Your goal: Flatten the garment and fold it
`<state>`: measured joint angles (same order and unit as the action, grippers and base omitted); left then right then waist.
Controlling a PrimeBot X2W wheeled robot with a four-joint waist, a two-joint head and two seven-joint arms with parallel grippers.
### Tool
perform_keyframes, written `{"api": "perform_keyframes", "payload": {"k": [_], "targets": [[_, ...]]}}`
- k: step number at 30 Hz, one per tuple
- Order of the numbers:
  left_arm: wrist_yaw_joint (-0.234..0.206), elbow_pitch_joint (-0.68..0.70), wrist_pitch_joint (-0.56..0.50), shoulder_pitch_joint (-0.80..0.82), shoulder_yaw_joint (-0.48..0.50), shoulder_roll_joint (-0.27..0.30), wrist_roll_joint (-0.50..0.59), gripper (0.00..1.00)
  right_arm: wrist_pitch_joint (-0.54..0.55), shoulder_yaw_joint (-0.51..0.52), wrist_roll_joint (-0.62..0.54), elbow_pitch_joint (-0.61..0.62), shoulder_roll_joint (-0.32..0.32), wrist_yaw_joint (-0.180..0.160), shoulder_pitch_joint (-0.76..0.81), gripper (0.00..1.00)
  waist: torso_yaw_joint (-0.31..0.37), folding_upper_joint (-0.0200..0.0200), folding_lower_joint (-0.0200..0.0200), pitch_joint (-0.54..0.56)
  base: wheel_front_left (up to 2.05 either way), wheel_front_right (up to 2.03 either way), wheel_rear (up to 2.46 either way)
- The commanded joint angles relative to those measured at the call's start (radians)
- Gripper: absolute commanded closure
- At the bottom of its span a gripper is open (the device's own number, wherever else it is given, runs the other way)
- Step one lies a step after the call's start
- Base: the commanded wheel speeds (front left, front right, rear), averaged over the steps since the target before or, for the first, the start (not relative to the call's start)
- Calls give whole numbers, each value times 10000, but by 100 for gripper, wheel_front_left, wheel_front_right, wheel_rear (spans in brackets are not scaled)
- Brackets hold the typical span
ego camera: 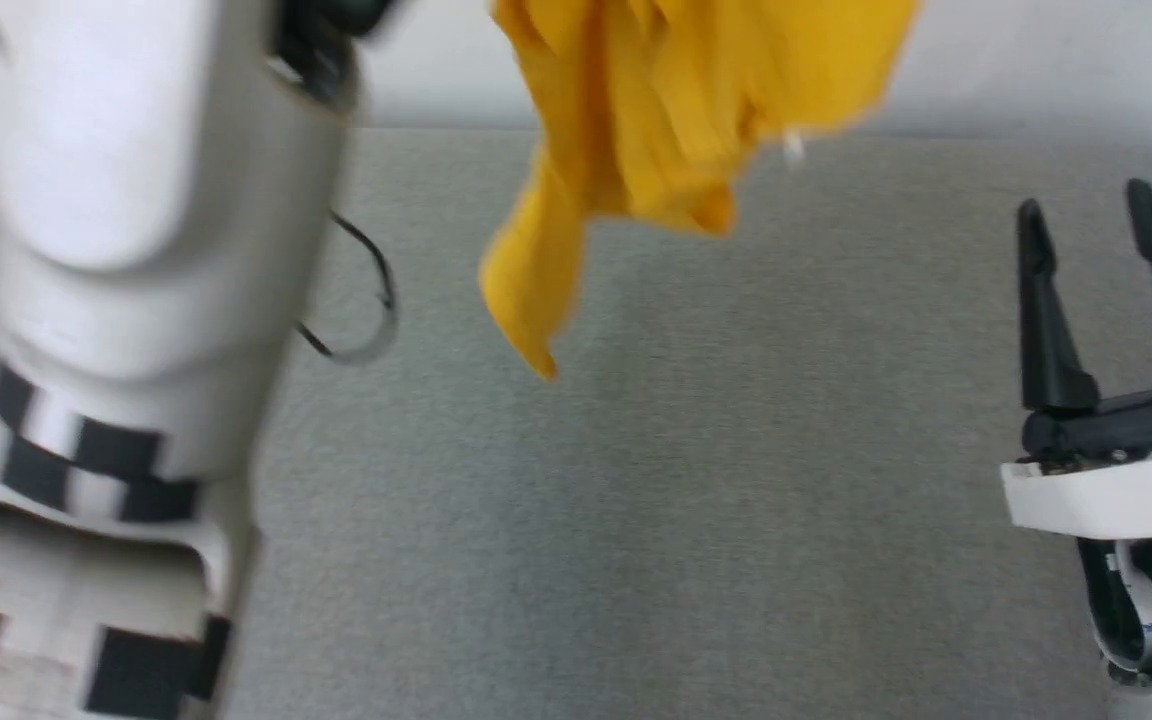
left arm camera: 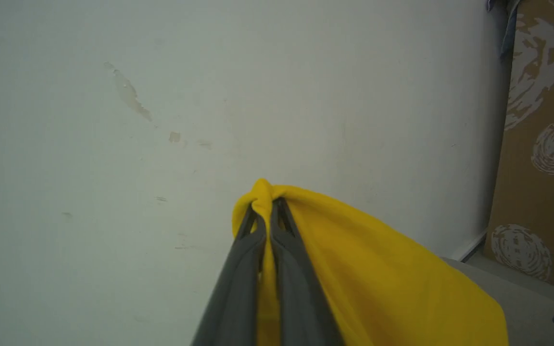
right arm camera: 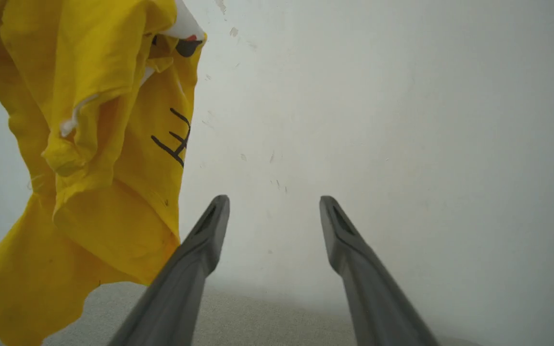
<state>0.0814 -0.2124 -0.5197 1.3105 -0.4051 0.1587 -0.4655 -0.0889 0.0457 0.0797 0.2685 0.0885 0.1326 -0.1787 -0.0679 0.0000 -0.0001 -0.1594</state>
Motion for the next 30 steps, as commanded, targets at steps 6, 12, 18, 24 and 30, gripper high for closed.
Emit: {"api": "perform_keyframes", "payload": {"k": [6, 12, 18, 24, 30], "targets": [[-348, 491, 300, -1952, -770, -839, -737, 100, 2, 449, -83, 280, -123, -19, 132, 0, 1148, 0, 1, -152, 0, 0, 0], [-766, 402, 1392, -3941, -2112, -1005, -325, 100, -71, 444, 68, 416, -182, -19, -113, 0, 1687, 0, 1, -760, 0, 0, 0], [-1294, -1901, 2748, -5697, -2751, -1023, 48, 100, -119, 143, 223, 268, -208, -19, -370, 0, 2131, 0, 1, -1383, 0, 0, 0], [-1342, -3598, 3587, -6053, -3008, -1070, -289, 100, -173, 74, 283, 111, -131, -19, -525, 0, 2141, 0, 1, -1766, 0, 0, 0], [-1404, -3334, 4670, -5570, -3295, -1081, -1282, 0, -145, -3, 298, -42, -42, -19, -602, 0, 1730, 0, 1, -1604, 0, 0, 0]]}}
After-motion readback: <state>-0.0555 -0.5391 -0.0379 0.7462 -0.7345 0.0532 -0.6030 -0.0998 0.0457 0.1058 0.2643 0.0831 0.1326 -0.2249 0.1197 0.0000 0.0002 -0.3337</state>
